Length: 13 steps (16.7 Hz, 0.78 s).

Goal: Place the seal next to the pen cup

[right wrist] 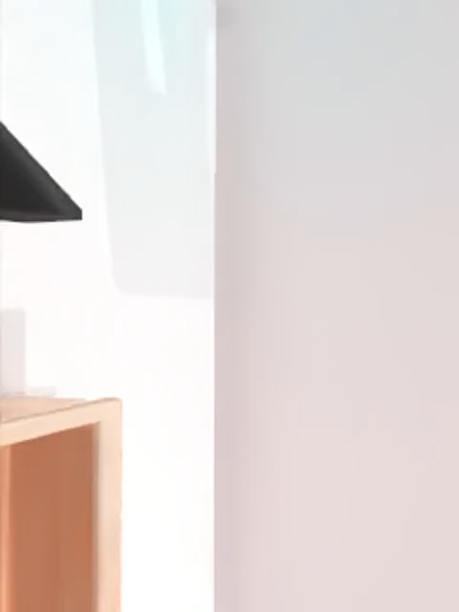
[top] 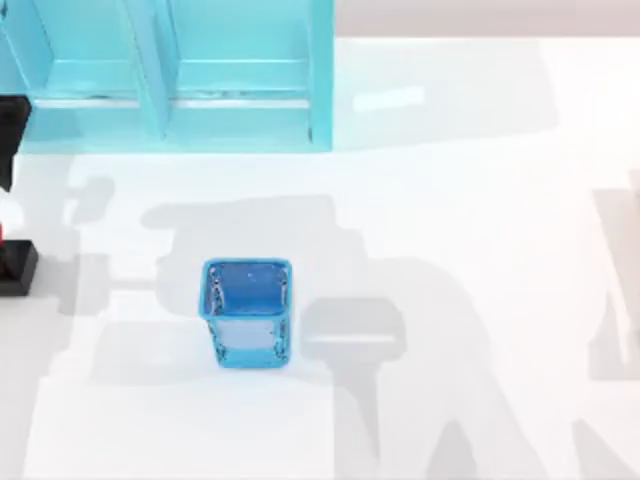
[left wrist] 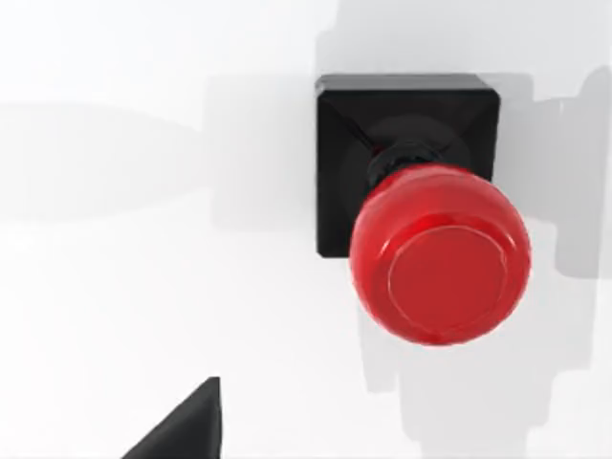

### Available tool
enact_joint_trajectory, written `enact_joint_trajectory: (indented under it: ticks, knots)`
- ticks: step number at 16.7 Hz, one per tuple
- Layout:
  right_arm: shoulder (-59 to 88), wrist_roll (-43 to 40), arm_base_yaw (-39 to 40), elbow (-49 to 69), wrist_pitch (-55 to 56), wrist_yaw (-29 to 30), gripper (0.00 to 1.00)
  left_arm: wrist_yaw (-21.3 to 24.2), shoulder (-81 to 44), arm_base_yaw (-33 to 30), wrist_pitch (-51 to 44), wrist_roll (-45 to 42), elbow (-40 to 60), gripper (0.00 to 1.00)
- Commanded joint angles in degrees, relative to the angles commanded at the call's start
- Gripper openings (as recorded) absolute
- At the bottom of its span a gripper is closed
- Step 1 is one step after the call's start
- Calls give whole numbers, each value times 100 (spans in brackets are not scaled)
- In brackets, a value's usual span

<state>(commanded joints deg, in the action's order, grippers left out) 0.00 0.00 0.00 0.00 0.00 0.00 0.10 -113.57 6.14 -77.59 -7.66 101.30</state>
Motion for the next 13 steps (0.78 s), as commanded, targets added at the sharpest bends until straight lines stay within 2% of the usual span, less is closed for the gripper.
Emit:
enact_joint_trajectory:
  ticks: [7, 13]
  knots:
    - [0, 0, 0, 0, 0, 0, 100, -1, -28, -20, 86, 9, -77, 100]
    - [0, 0, 0, 0, 0, 0, 100, 1, -268, 8, 1579, -10, -1256, 100]
